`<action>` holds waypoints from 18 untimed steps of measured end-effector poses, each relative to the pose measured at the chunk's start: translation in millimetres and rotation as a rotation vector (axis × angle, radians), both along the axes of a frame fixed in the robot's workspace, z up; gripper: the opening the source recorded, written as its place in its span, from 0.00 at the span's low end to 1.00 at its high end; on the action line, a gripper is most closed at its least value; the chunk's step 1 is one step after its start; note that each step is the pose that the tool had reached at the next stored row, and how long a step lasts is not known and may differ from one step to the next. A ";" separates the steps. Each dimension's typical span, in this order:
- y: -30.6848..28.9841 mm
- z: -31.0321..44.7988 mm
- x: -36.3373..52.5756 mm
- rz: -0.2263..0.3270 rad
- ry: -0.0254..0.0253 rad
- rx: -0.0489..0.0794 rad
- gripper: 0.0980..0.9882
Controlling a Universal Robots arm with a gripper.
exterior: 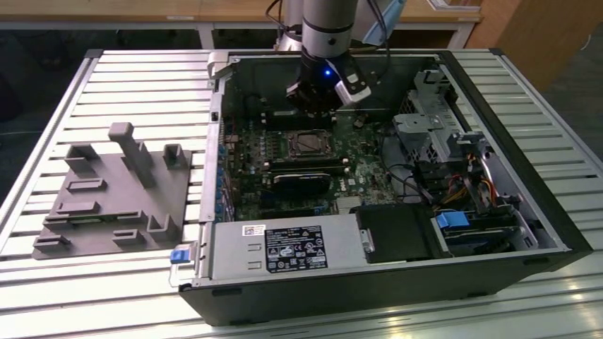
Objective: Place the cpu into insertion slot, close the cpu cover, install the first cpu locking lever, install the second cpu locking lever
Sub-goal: 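Install the first cpu locking lever, then install the second cpu locking lever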
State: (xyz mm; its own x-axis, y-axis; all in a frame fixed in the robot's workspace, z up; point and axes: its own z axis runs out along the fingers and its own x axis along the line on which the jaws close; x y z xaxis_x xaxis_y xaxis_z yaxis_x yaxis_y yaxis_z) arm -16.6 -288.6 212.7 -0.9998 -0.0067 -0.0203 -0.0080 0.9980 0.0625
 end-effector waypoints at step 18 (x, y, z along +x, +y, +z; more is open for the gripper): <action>-6.8 0.0 0.0 0.000 0.0001 0.000 0.01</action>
State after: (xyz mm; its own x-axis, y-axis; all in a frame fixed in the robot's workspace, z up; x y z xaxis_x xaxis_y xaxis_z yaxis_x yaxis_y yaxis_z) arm -16.6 -295.3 212.8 -0.9998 -0.0067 -0.0202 -0.0080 0.9980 0.0624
